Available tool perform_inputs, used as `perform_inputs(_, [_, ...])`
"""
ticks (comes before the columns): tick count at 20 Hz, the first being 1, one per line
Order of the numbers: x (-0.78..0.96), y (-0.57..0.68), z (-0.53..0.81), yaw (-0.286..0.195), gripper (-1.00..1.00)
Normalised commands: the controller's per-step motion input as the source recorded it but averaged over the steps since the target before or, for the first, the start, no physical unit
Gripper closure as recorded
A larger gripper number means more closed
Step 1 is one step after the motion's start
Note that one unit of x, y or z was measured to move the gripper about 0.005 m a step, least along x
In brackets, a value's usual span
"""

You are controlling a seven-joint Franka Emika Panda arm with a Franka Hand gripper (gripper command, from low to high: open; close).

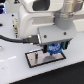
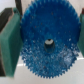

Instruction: Insert the blue gear onto the right peg, followed by the red gear

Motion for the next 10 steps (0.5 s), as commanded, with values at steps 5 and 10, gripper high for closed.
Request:
perform_inputs(5, [0.1,-0.06,-0.1,0.0,1.0])
perform_inputs(10, [0.13,-0.03,-0.21,0.0,1.0])
